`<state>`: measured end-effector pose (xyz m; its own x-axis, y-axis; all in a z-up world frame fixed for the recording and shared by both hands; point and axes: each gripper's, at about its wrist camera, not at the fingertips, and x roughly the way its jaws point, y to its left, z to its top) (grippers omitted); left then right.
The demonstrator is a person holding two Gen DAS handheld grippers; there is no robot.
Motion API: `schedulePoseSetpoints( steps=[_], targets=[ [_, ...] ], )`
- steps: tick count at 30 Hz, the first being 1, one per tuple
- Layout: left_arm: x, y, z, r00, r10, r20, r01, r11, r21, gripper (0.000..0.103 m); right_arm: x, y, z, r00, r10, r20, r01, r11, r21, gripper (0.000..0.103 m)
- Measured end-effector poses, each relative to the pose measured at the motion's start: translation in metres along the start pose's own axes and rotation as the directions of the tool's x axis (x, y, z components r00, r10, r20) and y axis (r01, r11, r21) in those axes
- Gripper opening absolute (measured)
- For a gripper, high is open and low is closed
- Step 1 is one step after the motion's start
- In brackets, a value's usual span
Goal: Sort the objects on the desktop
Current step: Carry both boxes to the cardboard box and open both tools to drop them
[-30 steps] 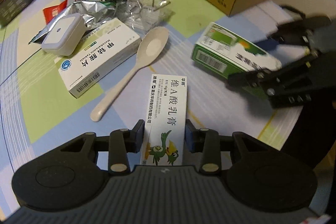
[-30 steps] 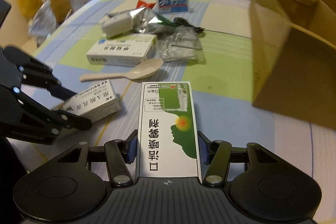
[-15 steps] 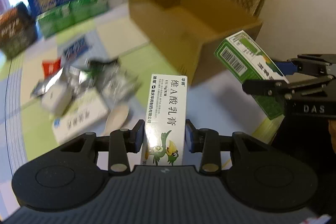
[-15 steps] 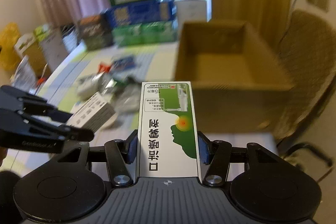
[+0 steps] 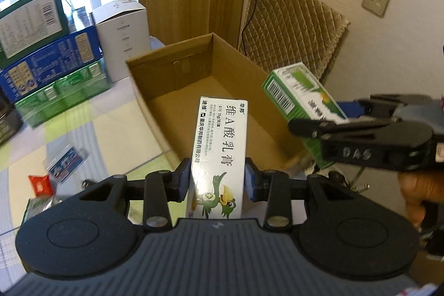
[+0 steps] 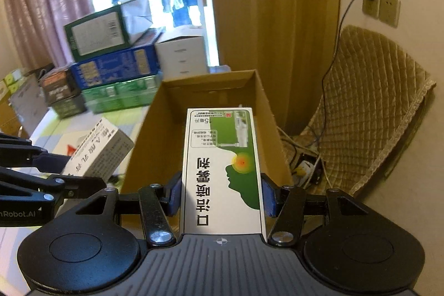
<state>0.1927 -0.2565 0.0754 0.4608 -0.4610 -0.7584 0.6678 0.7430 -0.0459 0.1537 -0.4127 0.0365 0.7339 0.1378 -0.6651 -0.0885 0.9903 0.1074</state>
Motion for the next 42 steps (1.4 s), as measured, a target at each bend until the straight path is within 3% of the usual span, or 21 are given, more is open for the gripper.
schedulePoseSetpoints(
  steps=[12, 22, 35, 37, 42],
  targets=[
    [0.064, 0.001, 0.019, 0.999, 0.013, -0.034, -0.014, 0.999, -0.037, 0.034, 0.054, -0.033, 0.006, 0.997, 0.005, -0.074, -0.003, 0.999, 0.032, 0.053],
    [0.088, 0.004, 0.015, 0.999, -0.009, -0.039, 0.007, 0.998, -0.055, 0.032, 0.073, -0.041, 0.002, 0.995, 0.006, -0.099, -0.001, 0.999, 0.043, 0.053],
    [0.043, 0.019, 0.001, 0.998, 0.02, 0.064, -0.013, 0.995, -0.1, 0.038, 0.078, -0.037, 0.001, 0.994, 0.043, -0.098, -0.038, 0.998, 0.046, 0.053],
    [0.033, 0.022, -0.004, 0.997, 0.028, 0.076, -0.019, 0.993, -0.115, 0.042, 0.076, -0.035, 0.002, 0.995, 0.045, -0.084, -0.04, 0.998, 0.052, 0.063],
    [0.008, 0.033, -0.025, 0.994, 0.051, 0.094, -0.037, 0.988, -0.148, 0.046, 0.059, -0.028, -0.001, 0.998, 0.046, -0.051, -0.043, 0.998, 0.052, 0.065]
  ],
)
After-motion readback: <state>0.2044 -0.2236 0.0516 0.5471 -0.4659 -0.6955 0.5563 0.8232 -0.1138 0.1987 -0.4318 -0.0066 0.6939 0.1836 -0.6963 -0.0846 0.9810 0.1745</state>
